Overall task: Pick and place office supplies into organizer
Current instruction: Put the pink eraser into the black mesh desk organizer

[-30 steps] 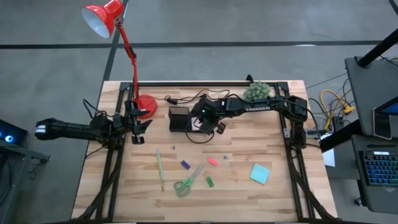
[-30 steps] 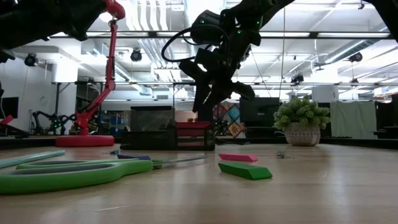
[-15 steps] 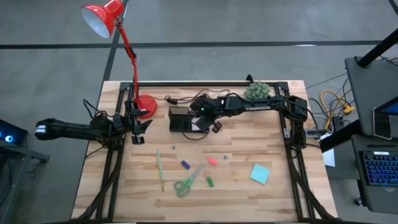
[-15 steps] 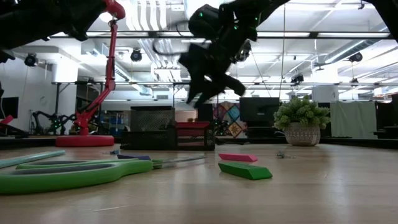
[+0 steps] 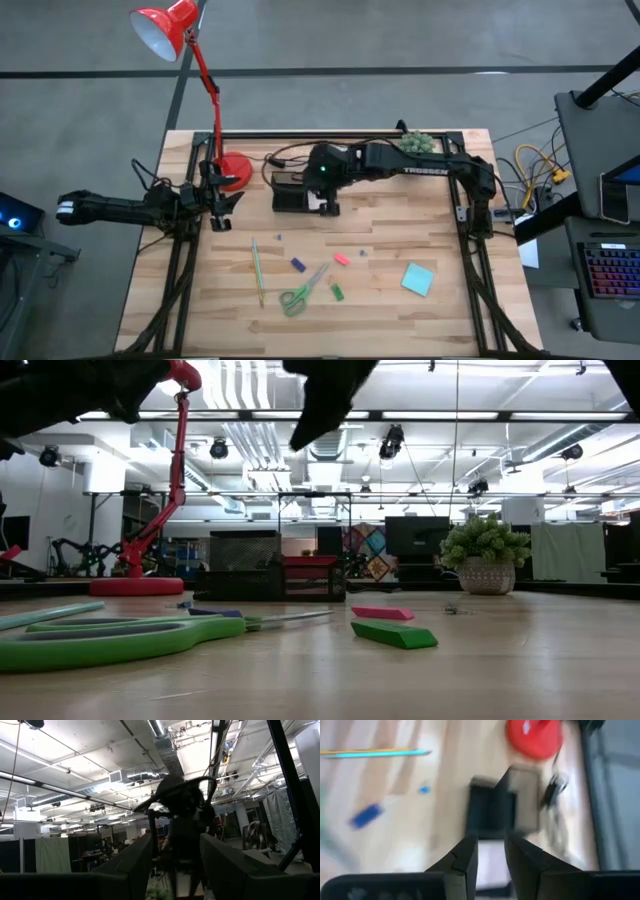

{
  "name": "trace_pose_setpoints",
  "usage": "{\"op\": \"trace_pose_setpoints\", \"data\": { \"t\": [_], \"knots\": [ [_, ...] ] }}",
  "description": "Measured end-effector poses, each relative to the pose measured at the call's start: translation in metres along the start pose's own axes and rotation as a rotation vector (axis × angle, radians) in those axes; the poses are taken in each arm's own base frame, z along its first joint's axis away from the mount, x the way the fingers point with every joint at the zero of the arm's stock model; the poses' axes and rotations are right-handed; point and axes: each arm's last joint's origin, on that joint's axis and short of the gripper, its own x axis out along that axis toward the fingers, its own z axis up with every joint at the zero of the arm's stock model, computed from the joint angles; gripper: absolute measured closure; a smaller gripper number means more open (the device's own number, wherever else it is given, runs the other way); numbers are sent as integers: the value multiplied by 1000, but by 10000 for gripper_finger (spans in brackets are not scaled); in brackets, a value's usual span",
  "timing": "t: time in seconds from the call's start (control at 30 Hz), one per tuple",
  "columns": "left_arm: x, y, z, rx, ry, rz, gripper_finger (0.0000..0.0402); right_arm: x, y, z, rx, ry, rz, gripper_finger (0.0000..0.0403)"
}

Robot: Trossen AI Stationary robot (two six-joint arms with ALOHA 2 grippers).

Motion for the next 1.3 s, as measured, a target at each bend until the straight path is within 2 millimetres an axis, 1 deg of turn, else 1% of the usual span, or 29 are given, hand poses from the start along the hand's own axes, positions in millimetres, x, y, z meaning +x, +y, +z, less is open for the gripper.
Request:
{"op": "trace_pose_setpoints", "data": {
  "t": [0.1, 0.2, 0.33, 0.43, 0.5, 0.6, 0.77, 0.9, 1.07, 1.13, 1.2, 1.3],
  "knots": [
    [0, 0, 0, 1, 0, 0, 246, -15, 18, 1, 129, 86, 40, 316],
    [0, 0, 0, 22, 0, 0, 246, -24, 39, 0, 220, 162, 66, 317],
    [0, 0, 1, 24, -8, 2, 246, -27, 66, -5, 312, 257, 83, 317],
    [1, 1, 3, 22, -21, 6, 246, -25, 83, -14, 384, 347, 74, 317],
    [1, 1, 5, 20, -36, 10, 246, -22, 93, -23, 432, 420, 31, 317],
    [1, 2, 6, 20, -49, 13, 246, -18, 105, -43, 532, 560, -90, 317],
    [1, 2, 8, 19, -64, 17, 246, -9, 118, -78, 765, 787, -306, 319],
    [2, 2, 10, 17, -72, 19, 246, 2, 129, -103, 930, 866, -441, 326],
    [2, 3, 11, 16, -81, 23, 246, 10, 141, -129, 1114, 998, -542, 337],
    [2, 3, 12, 14, -90, 26, 246, 12, 147, -138, 1159, 1034, -574, 338],
    [2, 3, 12, 14, -89, 27, 246, 13, 152, -144, 1168, 1044, -608, 335],
    [2, 3, 12, 30, -89, 28, 246, 13, 160, -148, 1185, 1038, -648, 315]
  ]
}}
